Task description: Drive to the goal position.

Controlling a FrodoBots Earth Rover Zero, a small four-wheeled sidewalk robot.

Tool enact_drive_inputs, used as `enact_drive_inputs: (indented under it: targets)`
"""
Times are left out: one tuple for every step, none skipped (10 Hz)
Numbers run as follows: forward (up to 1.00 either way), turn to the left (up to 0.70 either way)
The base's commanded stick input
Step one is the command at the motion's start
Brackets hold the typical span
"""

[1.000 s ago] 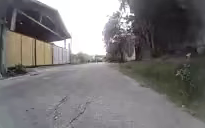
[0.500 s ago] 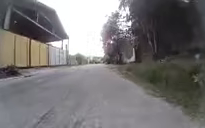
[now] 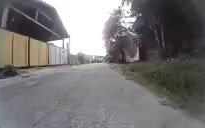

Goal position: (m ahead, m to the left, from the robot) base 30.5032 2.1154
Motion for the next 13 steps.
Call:
enact_drive_inputs:
  targets:
    - [1.00, 0.01]
    - [1.00, -0.39]
    - [1.00, -0.39]
    - [1.00, -0.33]
    - [1.00, -0.04]
    - [1.00, 0.01]
    - [1.00, 0.01]
    - [1.00, 0.01]
    - [1.00, 0.01]
    - [1.00, 0.01]
    - [1.00, 0.01]
    - [1.00, 0.01]
    - [1.00, 0.01]
